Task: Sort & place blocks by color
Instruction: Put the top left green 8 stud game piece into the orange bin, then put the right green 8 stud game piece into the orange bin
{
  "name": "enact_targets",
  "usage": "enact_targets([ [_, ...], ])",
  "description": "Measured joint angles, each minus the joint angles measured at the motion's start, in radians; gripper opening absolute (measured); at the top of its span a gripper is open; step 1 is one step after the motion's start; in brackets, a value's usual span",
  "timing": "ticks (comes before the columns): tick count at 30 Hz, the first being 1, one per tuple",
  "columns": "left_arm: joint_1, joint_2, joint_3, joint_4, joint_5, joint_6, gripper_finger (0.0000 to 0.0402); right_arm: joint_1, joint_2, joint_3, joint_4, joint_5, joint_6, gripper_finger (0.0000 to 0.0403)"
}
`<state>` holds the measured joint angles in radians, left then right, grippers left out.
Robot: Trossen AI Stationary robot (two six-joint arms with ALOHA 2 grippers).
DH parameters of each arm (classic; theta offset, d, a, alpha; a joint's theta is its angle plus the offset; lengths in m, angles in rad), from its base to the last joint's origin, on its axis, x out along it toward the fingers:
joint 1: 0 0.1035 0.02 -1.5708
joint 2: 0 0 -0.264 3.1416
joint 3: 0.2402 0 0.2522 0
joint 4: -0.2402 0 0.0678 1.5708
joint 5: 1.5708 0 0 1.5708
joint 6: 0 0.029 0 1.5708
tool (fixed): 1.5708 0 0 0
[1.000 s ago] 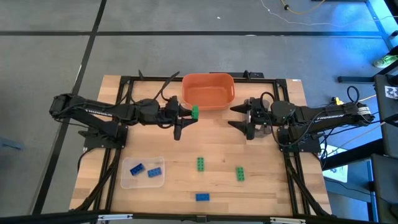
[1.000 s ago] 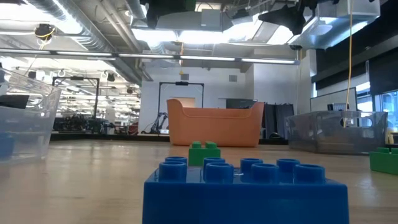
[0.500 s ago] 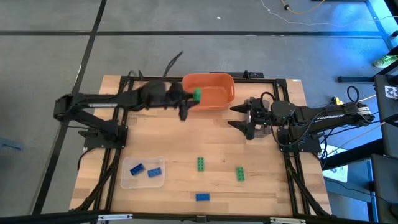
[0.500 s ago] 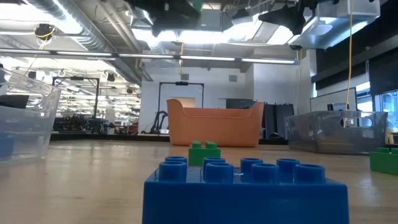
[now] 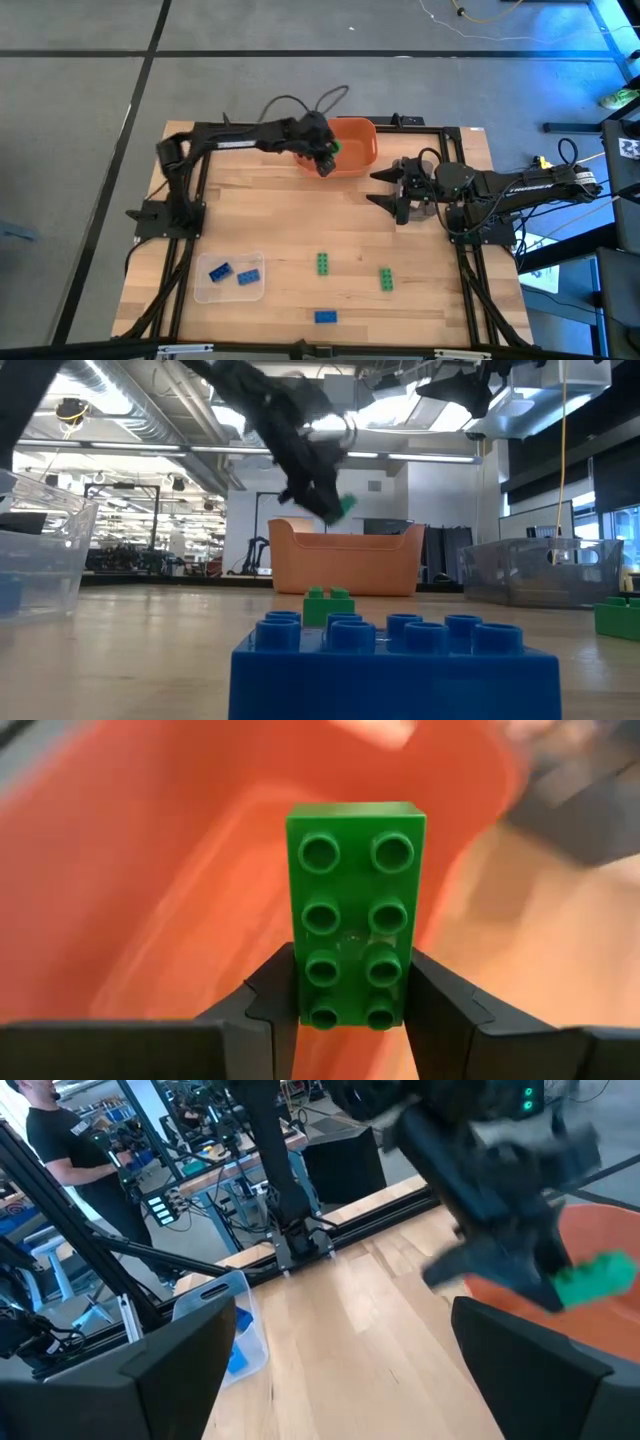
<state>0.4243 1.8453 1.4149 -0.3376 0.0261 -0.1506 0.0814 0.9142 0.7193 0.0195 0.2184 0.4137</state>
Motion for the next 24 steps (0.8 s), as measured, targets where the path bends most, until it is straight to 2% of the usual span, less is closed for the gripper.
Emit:
enact_targets([
  [4, -0.001, 0.083, 0.004, -0.003, -0.081, -0.001, 0.0128, 0.0, 0.0, 0.0, -0.004, -0.001, 0.0, 0.0371],
  [8, -0.001, 0.113, 0.004, -0.003, -0.119, -0.003, 0.0129, 0.0, 0.0, 0.0, -0.004, -0.001, 0.0, 0.0371],
  [19, 0.004, 0.111, 0.004, -0.004, -0.135, -0.004, 0.0225, 0.0, 0.0, 0.0, -0.004, -0.001, 0.0, 0.0371],
  [24, 0.013, 0.052, 0.004, -0.018, -0.114, -0.004, 0.0253, 0.0, 0.0, 0.0, -0.004, -0.001, 0.0, 0.0371],
])
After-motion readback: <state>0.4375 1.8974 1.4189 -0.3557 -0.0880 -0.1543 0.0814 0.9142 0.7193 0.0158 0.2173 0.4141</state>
